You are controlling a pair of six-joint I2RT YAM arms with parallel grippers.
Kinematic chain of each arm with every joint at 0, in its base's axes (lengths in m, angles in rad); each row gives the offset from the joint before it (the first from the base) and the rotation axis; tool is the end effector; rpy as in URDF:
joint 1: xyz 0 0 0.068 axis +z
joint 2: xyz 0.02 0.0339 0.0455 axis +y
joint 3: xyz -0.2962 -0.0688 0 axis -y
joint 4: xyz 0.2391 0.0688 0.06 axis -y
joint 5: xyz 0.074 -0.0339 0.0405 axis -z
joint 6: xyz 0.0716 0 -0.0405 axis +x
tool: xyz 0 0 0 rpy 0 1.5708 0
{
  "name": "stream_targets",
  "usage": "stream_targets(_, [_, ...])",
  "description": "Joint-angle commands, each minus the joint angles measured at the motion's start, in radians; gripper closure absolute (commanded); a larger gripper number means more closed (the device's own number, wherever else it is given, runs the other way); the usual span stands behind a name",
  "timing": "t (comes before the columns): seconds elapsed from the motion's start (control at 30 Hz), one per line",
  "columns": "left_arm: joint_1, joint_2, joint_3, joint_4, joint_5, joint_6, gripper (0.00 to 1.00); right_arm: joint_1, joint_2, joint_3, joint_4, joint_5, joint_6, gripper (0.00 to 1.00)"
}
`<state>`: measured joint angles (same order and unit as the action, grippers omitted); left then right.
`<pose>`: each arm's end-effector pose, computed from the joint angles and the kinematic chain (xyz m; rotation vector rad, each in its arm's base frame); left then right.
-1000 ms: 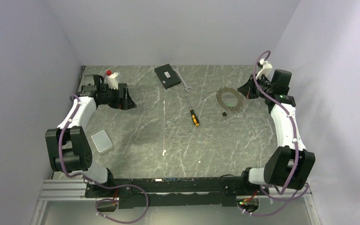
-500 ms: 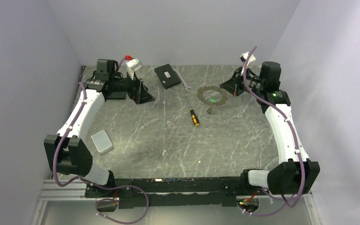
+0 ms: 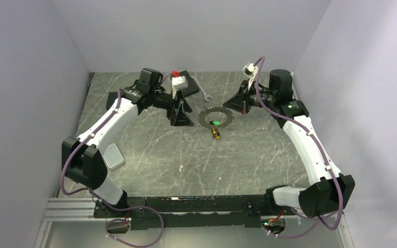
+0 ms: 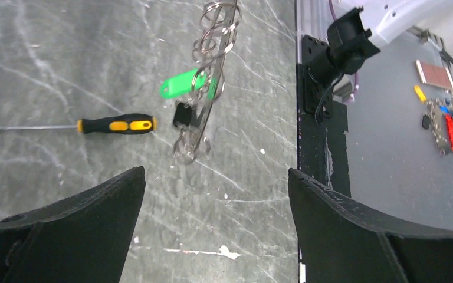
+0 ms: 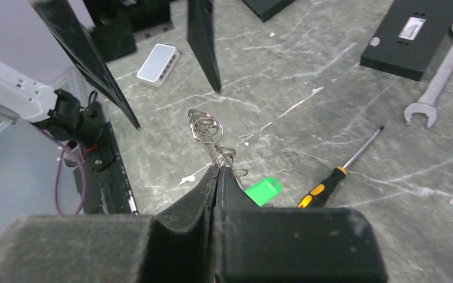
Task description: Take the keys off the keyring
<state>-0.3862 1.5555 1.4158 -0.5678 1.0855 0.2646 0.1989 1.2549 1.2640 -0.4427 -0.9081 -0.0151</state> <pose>0.2932 -0.1876 0.3660 1.1864 1.7476 -1.2822 0.2571 0.1094 0.4076 -0.7813 1.8010 1.0207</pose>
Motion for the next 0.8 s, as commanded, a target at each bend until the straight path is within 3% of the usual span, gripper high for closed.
stream_targets(0.0, [-0.083, 0.04, 0.036, 0.029, -0.057, 0.054, 0.06, 0.029, -0.019, -0.004, 0.047, -0.062, 0.007, 1.0])
stream_targets(0.17, [-0.134, 0.083, 0.039, 0.071, -0.116, 0.053, 0.1, 0.051, -0.019, -0.017, 0.052, -0.092, 0.008, 1.0])
stream_targets(0.27, [-0.149, 0.097, 0.05, 0.077, -0.102, 0.048, 0.18, 0.061, -0.022, -0.032, 0.058, -0.087, 0.009, 1.0])
stream_targets(0.37, [-0.16, 0.104, 0.063, 0.06, -0.062, 0.053, 0.41, 0.063, -0.021, -0.047, 0.073, -0.079, 0.013, 1.0])
stream_targets(0.47, [-0.164, 0.105, 0.078, 0.051, -0.042, 0.046, 0.75, 0.062, -0.013, -0.061, 0.105, -0.045, 0.057, 1.0])
stream_targets(0.53, [-0.164, 0.104, 0.084, 0.034, -0.082, 0.054, 0.92, 0.058, -0.003, -0.062, 0.122, -0.01, 0.079, 1.0])
stream_targets(0.57, [-0.164, 0.101, 0.086, 0.022, -0.117, 0.065, 0.99, 0.047, 0.003, -0.057, 0.12, 0.004, 0.085, 0.93])
stream_targets(0.6, [-0.164, 0.097, 0.089, 0.01, -0.161, 0.086, 1.0, 0.033, 0.01, -0.052, 0.118, 0.006, 0.095, 0.86])
stream_targets(0.73, [-0.164, 0.077, 0.103, -0.045, -0.363, 0.163, 1.0, -0.061, 0.022, -0.067, 0.183, -0.023, 0.194, 0.42])
stream_targets(0.77, [-0.164, 0.069, 0.109, -0.044, -0.445, 0.171, 1.0, -0.093, 0.025, -0.073, 0.204, -0.033, 0.221, 0.36])
